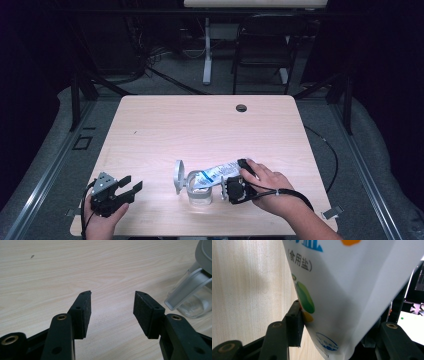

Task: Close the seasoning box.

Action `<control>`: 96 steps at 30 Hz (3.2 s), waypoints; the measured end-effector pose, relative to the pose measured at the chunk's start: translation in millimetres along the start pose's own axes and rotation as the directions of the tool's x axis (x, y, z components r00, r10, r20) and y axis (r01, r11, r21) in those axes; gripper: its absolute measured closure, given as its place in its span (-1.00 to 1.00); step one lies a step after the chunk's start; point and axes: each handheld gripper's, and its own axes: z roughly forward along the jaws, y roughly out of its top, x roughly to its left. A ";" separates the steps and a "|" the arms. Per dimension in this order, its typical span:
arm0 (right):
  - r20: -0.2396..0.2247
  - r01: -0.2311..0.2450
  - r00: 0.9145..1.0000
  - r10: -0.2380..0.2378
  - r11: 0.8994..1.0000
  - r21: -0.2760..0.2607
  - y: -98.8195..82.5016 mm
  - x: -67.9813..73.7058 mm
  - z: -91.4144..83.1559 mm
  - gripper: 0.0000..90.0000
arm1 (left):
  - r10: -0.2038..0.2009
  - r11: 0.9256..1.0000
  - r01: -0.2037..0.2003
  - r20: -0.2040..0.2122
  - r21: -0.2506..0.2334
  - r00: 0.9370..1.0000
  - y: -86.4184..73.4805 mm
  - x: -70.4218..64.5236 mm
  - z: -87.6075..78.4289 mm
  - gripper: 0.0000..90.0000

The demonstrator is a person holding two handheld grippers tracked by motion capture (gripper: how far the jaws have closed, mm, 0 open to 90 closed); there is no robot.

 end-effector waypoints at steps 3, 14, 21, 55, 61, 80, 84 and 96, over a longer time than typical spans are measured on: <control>-0.001 -0.010 1.000 0.010 1.000 -0.003 0.3 0.4 0.5 0.05 | -0.001 1.000 0.001 0.001 0.002 1.000 -0.3 -0.2 0.3 0.09; 0.012 0.024 1.000 -0.024 1.000 0.018 2.5 -4.0 -2.2 0.06 | -0.002 1.000 0.002 0.004 -0.001 1.000 -1.3 -0.3 0.8 0.09; 0.020 0.052 0.998 -0.052 0.999 -0.004 3.1 -3.1 -0.5 0.06 | -0.003 1.000 0.003 0.002 0.001 1.000 -1.7 0.2 0.2 0.09; 0.045 0.131 0.990 -0.130 0.991 -0.015 4.9 -12.1 4.7 0.08 | -0.010 1.000 0.010 0.006 0.010 1.000 -5.4 0.3 3.6 0.09; 0.054 0.140 0.989 -0.139 0.990 -0.011 5.3 -12.9 4.0 0.08 | -0.011 1.000 0.011 0.006 0.015 1.000 -5.4 0.7 3.2 0.09; 0.083 0.209 0.974 -0.210 0.978 0.022 7.8 -15.7 -0.9 0.10 | -0.008 1.000 0.008 0.004 0.013 1.000 -4.4 1.3 2.1 0.09; 0.083 0.201 0.976 -0.200 0.980 -0.001 7.1 -14.6 0.3 0.10 | -0.006 1.000 0.006 0.004 0.015 1.000 -4.4 1.2 2.3 0.09; 0.090 0.211 0.973 -0.210 0.977 0.000 7.1 -14.5 -0.1 0.11 | -0.009 1.000 0.009 0.000 0.015 1.000 -4.0 1.8 2.2 0.09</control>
